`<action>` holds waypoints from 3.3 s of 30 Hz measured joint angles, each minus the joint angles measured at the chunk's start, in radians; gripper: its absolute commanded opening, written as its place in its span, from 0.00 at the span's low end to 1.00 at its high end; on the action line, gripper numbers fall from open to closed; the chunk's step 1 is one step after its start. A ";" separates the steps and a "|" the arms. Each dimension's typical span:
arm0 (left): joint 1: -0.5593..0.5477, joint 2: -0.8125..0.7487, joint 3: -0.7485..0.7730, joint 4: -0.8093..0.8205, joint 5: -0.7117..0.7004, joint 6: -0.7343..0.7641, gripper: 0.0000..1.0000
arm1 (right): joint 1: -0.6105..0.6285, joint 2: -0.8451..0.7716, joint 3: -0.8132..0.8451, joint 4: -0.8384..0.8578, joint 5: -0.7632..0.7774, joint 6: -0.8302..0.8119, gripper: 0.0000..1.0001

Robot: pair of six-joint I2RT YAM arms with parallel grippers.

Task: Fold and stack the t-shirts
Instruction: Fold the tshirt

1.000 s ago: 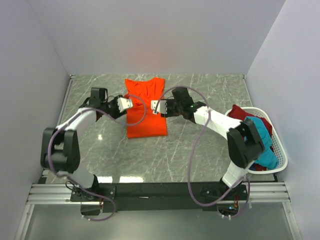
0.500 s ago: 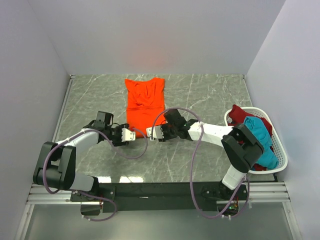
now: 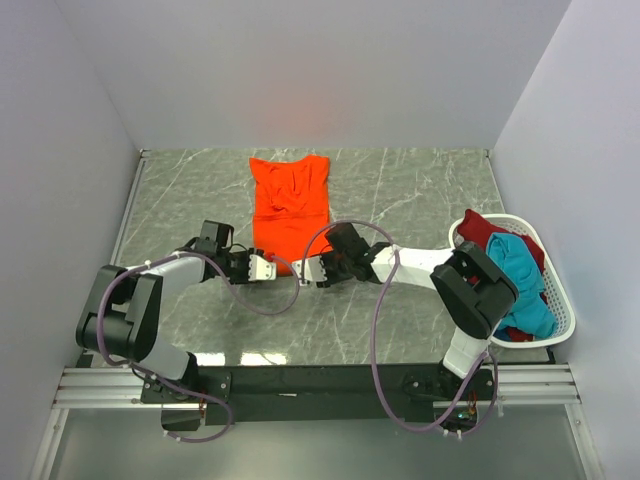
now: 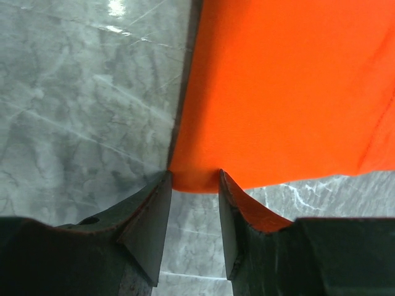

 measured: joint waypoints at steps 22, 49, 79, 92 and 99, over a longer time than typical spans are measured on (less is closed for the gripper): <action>-0.010 0.016 0.008 0.003 -0.025 -0.005 0.01 | 0.006 0.018 0.016 -0.023 0.020 0.064 0.00; -0.087 -0.370 0.167 -0.606 0.066 -0.141 0.01 | 0.016 -0.425 0.038 -0.400 -0.078 0.349 0.00; 0.116 0.512 0.753 -0.499 0.116 -0.714 0.01 | -0.194 0.343 0.661 -0.572 -0.154 0.386 0.00; 0.121 0.330 0.462 -0.558 0.182 -0.805 0.41 | -0.153 0.184 0.433 -0.617 -0.284 0.547 0.36; 0.142 0.080 0.439 -0.600 0.217 -0.653 0.56 | -0.246 0.129 0.573 -0.748 -0.465 0.680 0.36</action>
